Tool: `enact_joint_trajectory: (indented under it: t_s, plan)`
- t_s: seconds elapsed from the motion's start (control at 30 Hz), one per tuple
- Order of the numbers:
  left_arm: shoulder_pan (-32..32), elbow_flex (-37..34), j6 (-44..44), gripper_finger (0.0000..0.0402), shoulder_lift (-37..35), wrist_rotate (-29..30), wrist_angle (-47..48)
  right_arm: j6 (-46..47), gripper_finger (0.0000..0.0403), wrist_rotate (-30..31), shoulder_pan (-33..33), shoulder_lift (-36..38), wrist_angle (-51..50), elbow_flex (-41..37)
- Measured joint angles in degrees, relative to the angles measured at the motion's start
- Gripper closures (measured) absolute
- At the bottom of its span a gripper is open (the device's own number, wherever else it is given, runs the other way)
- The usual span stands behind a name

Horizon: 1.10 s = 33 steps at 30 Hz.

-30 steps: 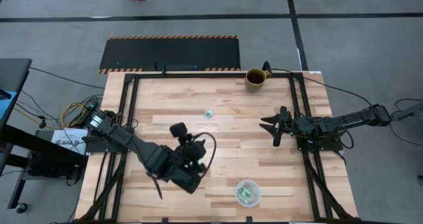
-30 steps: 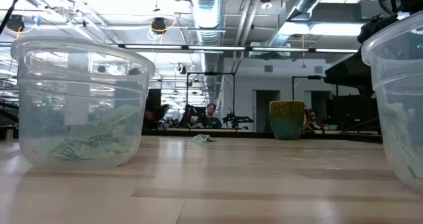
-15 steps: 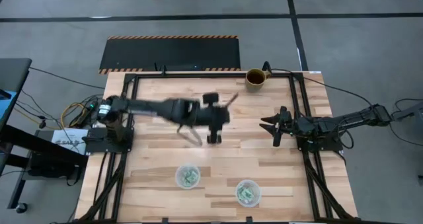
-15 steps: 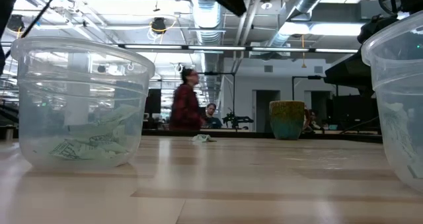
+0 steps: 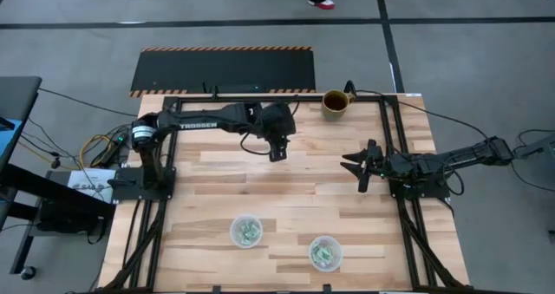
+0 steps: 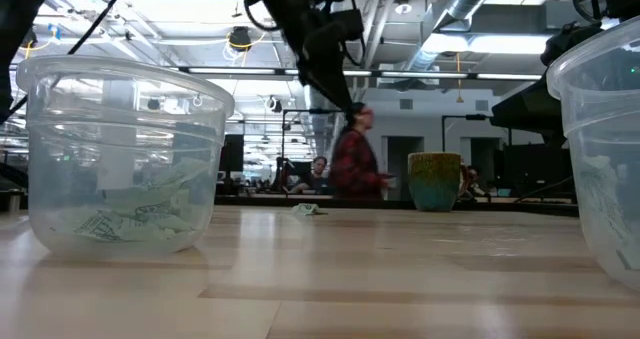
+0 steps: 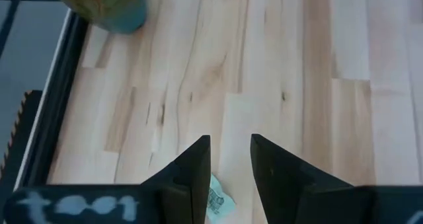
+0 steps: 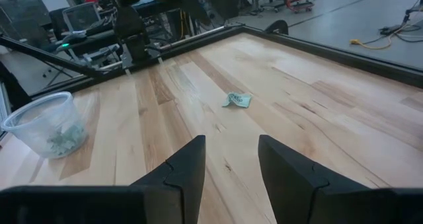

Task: Pick and place items into bin
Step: Put the stevia packet into the left transparent bin

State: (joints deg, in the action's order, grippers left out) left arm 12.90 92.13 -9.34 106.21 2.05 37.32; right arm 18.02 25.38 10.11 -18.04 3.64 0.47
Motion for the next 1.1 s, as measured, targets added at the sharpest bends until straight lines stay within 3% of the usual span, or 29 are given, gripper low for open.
enact_joint_trajectory:
  t_s: [0.37, 0.5, 0.67, 0.87, 1.1]
  plan:
    - [1.33, -10.44, 1.2, 0.0298, -0.11, -0.17, -8.78, 0.0, 0.027, -0.01, 0.0, 0.0, 0.02, 0.0]
    - [1.92, -13.62, 2.04, 0.0279, -0.11, -0.42, -10.89, 0.0, 0.0269, -0.01, 0.0, 0.0, 0.02, 0.0]
    - [3.26, -15.68, 4.14, 0.0247, -0.11, -5.01, -14.77, 0.0, 0.027, -0.02, 0.0, 0.0, 0.02, 0.0]
    - [4.35, -15.75, 3.58, 0.0217, -0.11, -5.31, -13.7, 0.0, 0.0268, 0.0, 0.0, 0.02, 0.02, 0.0]
    - [4.24, -15.75, 5.95, 0.0212, 2.89, -8.69, -8.35, 0.0, 0.027, -0.02, 0.0, 0.0, 0.03, 0.0]
